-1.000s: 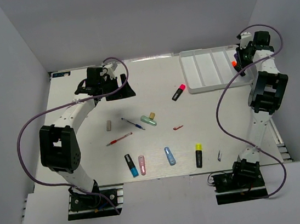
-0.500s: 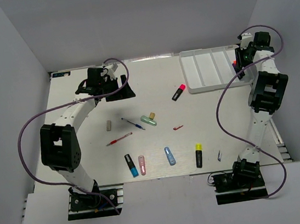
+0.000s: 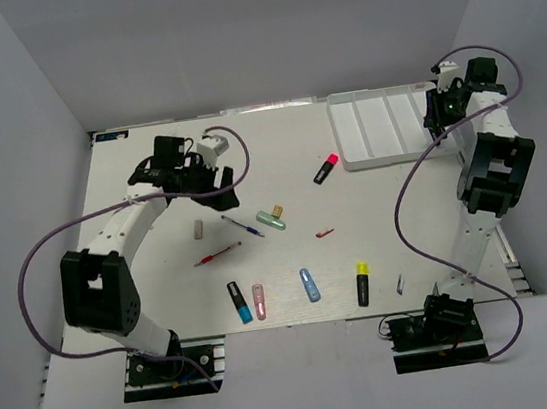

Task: Sort the stationery into containers
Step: Place the stationery into the container, then grab a piece of stationery with the left arm

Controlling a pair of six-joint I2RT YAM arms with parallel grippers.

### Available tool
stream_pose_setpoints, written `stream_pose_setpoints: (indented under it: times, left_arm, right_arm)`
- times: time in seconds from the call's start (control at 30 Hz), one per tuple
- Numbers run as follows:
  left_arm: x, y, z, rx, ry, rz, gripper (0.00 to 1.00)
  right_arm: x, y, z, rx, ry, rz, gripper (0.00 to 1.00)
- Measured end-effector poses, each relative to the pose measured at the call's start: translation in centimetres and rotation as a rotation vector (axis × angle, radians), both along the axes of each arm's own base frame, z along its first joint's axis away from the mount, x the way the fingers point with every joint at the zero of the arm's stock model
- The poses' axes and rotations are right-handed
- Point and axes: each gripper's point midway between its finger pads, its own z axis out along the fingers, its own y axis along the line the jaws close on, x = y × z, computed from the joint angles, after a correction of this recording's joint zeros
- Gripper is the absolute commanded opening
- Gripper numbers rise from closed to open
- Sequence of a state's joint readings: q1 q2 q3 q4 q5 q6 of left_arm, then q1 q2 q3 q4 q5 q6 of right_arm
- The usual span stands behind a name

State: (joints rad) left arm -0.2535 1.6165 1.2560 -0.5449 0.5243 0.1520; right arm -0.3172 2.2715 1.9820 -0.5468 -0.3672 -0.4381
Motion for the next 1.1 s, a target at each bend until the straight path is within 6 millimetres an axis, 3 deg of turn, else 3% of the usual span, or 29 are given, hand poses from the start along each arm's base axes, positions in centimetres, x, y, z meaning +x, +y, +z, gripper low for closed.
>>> stream_pose_setpoints:
  times: [0.07, 0.17, 0.27, 0.33, 0.43, 0.57, 0.67, 0.83, 1.1]
  left_arm:
    - [-2.9, 0.8, 0.4, 0.063, -0.053, -0.147, 0.87]
    - [-6.6, 1.8, 0.6, 0.156, -0.134, -0.397, 0.84]
    - [-10.4, 3.1, -1.1, 0.241, -0.180, -0.649, 0.83]
    - [-13.1, 4.0, -2.9, 0.273, -0.181, -0.793, 0.84]
    - [-16.5, 5.0, -4.9, 0.295, -0.210, -0.993, 0.85]
    - [-18.7, 5.4, -6.1, 0.307, -0.300, -1.194, 0.85]
    - [-19.0, 5.0, -6.5, 0.320, -0.405, -1.307, 0.85]
    - [-19.7, 4.0, -7.1, 0.334, -0.529, -1.468, 0.83]
    - [-20.3, 2.0, -8.8, 0.307, -0.497, -1.615, 0.77]
  right_arm:
    - [-1.9, 1.4, 2.4, 0.014, -0.010, 0.039, 0.42]
    - [-4.0, 3.2, 7.5, 0.010, -0.085, 0.096, 0.42]
    - [-6.1, 4.8, 12.1, -0.007, -0.172, 0.150, 0.42]
    - [-7.4, 5.8, 13.6, -0.012, -0.203, 0.180, 0.42]
    - [-9.4, 7.1, 13.0, 0.006, -0.179, 0.211, 0.43]
    - [-11.4, 8.0, 9.6, 0.041, -0.085, 0.225, 0.43]
    - [-12.6, 8.4, 7.8, 0.065, -0.027, 0.225, 0.43]
    - [-12.9, 8.7, 7.6, 0.072, -0.010, 0.229, 0.43]
    - [-12.7, 8.8, 7.2, 0.078, 0.004, 0.233, 0.43]
